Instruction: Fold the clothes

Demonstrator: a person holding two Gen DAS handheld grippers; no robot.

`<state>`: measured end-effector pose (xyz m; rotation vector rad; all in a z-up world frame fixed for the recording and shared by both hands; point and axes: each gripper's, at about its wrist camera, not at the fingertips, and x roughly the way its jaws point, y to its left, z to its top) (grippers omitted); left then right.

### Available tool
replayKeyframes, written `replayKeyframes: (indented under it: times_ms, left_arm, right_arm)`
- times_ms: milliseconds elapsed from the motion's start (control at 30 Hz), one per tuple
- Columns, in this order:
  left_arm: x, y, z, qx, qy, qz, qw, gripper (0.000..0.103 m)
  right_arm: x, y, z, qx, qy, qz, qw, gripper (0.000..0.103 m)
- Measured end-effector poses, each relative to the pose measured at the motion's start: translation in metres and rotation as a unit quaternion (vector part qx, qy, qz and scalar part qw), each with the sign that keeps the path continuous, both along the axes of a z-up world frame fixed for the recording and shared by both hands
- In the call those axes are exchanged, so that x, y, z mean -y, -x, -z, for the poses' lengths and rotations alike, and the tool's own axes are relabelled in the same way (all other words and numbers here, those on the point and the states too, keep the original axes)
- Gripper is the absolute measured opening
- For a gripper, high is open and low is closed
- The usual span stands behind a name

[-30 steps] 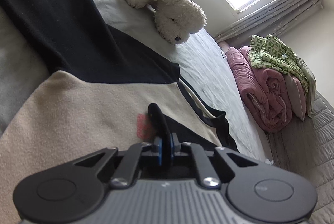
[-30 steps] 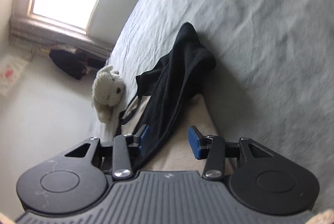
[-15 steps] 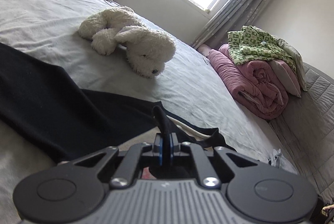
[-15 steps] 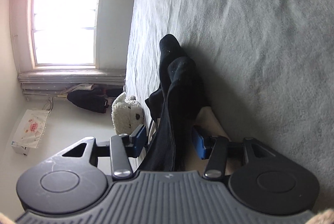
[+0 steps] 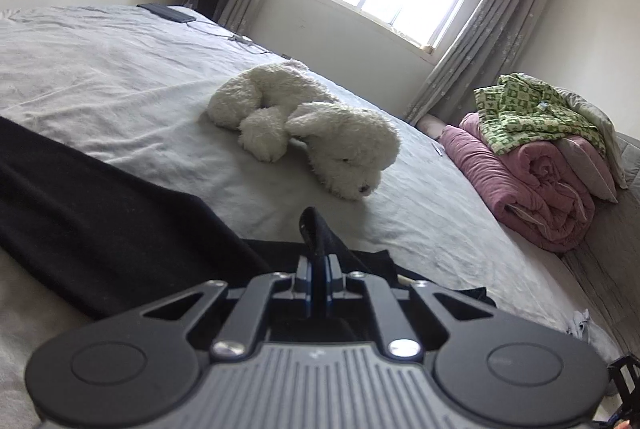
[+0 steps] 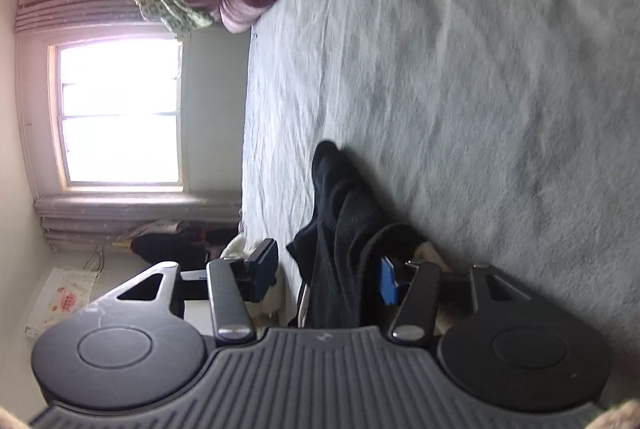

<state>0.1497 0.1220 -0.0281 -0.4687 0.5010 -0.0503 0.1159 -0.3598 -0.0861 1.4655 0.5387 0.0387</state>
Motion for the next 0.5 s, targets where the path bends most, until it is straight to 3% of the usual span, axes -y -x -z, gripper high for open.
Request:
replayKeyframes:
  times_ms: [33, 67, 100, 167, 333, 433, 500]
  left_arm:
    - [-0.001, 0.0, 0.003, -0.006, -0.002, 0.0, 1.0, 0.006]
    - [-0.002, -0.001, 0.007, -0.011, -0.004, 0.0, 0.9999, 0.006]
    - [-0.003, -0.001, 0.01, -0.017, -0.006, 0.0, 0.9998, 0.006]
    - [-0.005, -0.001, 0.017, -0.029, -0.009, 0.0, 0.9995, 0.006]
    - [-0.01, -0.003, 0.03, -0.052, -0.016, 0.001, 0.9985, 0.007]
    - [-0.013, -0.005, 0.027, -0.052, -0.012, 0.003, 0.9986, 0.009]
    - [-0.015, -0.006, 0.025, -0.053, -0.009, 0.005, 0.9986, 0.01]
  right_arm:
    - [0.001, 0.002, -0.001, -0.001, 0.012, 0.009, 1.0, 0.055]
    - [0.001, 0.002, -0.002, -0.003, 0.028, 0.009, 1.0, 0.048]
    - [-0.001, 0.001, -0.004, -0.01, 0.05, 0.006, 0.999, 0.032]
    - [-0.01, -0.005, -0.007, -0.031, 0.126, -0.009, 0.991, 0.01]
    - [-0.033, -0.003, -0.011, -0.03, 0.28, -0.037, 0.959, 0.003]
    - [-0.036, -0.003, -0.019, -0.032, 0.307, -0.068, 0.949, 0.002]
    - [-0.039, -0.004, -0.024, -0.034, 0.323, -0.089, 0.942, 0.008]
